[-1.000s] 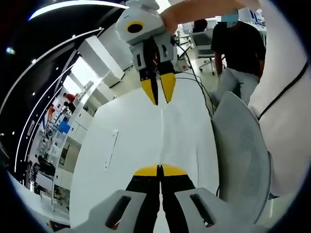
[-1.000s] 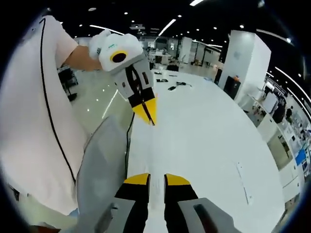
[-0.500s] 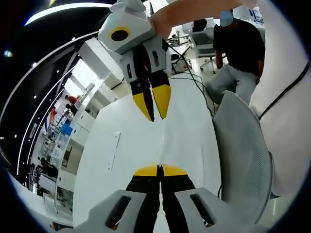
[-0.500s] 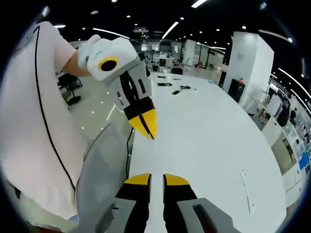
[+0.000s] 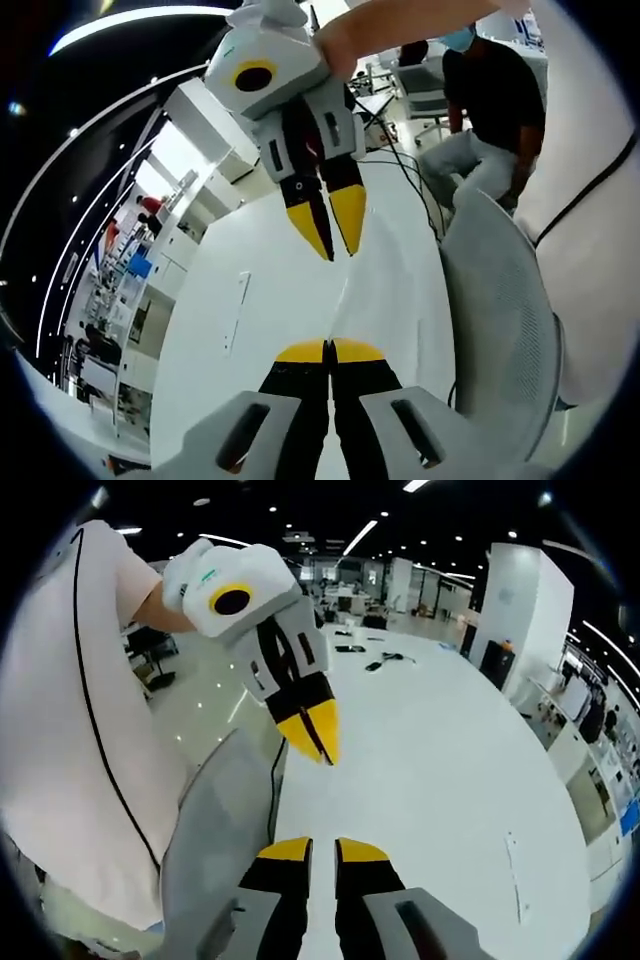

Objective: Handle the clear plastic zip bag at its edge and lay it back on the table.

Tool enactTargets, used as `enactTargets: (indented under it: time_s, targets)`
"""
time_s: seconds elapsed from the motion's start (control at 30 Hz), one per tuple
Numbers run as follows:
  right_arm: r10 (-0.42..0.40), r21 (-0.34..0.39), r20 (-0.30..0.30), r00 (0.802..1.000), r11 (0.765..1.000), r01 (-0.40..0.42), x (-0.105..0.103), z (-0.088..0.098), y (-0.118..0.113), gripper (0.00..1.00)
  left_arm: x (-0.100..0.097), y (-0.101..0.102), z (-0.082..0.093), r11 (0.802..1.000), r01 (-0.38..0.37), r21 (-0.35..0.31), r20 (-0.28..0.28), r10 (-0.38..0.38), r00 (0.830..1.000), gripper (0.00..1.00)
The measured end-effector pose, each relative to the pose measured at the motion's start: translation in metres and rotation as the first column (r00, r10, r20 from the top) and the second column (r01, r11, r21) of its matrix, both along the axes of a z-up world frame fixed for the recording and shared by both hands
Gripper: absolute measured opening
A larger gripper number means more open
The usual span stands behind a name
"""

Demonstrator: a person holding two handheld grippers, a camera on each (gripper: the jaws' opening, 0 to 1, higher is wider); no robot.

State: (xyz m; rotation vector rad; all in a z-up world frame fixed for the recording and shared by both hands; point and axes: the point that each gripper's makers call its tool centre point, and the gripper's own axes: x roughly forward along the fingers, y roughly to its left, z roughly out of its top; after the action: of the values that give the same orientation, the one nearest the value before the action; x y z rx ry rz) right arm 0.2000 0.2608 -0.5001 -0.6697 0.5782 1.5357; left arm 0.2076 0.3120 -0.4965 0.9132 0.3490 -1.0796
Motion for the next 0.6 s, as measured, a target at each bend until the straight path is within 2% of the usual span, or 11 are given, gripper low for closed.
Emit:
enactTargets:
  time_s: [0.23, 0.6]
  targets:
    - [-0.001, 0.01, -0.007, 1.0, 1.0, 0.001, -0.0042, 0.0044, -0.0015, 0.05, 0.0009, -0.0003, 0.0016, 1.0, 0.0, -0.003, 0.002, 0.0, 1.0, 0.0]
    - [-0.01, 0.003, -0.014, 1.0, 1.0, 0.01, -0.0018, -0.0032, -0.002, 0.04, 0.0001, -0.0039, 0.0071, 1.0, 0.005, -0.011, 0.015, -0.004, 1.0, 0.0]
